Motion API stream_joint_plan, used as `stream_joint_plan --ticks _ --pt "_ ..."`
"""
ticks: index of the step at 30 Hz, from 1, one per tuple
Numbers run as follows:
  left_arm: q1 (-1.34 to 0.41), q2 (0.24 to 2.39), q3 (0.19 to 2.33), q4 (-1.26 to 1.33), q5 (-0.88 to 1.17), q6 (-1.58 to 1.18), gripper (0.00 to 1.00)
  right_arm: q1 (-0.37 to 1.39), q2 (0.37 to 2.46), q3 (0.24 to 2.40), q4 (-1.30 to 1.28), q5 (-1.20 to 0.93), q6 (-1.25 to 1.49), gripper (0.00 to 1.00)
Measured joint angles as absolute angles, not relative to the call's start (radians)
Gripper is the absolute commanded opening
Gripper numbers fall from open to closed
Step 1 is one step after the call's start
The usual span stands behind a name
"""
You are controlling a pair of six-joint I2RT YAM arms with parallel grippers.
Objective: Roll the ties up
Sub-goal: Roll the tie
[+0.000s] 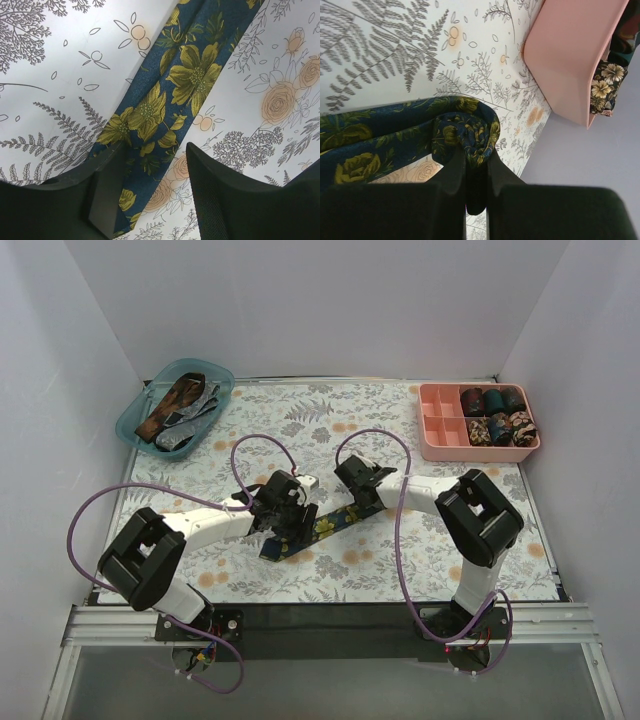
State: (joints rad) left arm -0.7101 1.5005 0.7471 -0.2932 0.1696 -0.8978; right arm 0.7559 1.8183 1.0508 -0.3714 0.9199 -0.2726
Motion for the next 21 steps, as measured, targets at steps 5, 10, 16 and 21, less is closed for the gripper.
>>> stream_joint_plan --ticks 5,10,16,21 --pt "-0.71 1.492 0.747 -0.311 0.166 -0.897 0.49 0.798 1.829 1.051 -0.395 0.905 -0.228 0.15" --pt "-0.71 1.491 0.748 -0.319 0.165 -0.899 0.49 0.825 1.866 1.068 -0.417 0.871 -0.196 0.22" --pt "-0.71 1.491 0.748 -0.319 0.165 -0.906 0.48 0.825 1.869 1.083 -0.435 0.811 -0.173 0.31" --pt "-0.71 1.49 0.748 -0.321 0.165 -0.906 0.48 0.824 1.87 1.086 -0.443 0.764 -0.168 0.36"
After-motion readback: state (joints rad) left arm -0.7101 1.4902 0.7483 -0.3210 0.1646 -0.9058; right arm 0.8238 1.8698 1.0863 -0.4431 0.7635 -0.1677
